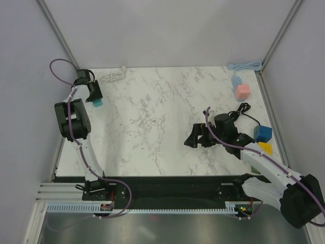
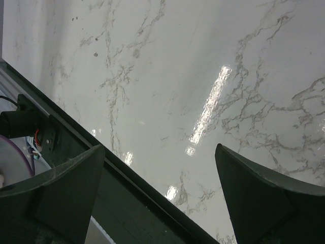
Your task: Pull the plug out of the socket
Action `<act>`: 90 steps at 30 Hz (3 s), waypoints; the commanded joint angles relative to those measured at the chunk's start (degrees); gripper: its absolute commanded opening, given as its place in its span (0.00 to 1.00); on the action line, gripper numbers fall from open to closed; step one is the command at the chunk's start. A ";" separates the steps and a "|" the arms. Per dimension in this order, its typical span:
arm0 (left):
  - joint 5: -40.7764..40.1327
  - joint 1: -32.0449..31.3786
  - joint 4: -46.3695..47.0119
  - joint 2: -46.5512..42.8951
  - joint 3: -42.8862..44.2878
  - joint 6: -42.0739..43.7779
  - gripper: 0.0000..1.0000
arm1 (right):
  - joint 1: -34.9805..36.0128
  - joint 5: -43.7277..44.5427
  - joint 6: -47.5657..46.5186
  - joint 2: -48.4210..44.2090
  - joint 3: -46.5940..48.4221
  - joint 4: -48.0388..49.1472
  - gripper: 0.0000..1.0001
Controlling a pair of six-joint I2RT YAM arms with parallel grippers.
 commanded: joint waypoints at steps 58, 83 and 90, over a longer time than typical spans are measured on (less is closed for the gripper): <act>-2.42 -53.36 -11.68 -72.56 -56.42 -47.77 1.00 | 0.20 -0.83 -4.24 -3.06 -2.42 -1.37 0.98; 21.93 -22.33 0.70 -76.23 -64.49 -36.51 0.09 | 25.06 18.14 -1.08 27.69 17.43 12.34 0.98; 22.53 -22.33 0.70 -75.30 -66.07 -37.21 0.11 | 28.94 19.64 -0.19 32.71 20.25 14.54 0.98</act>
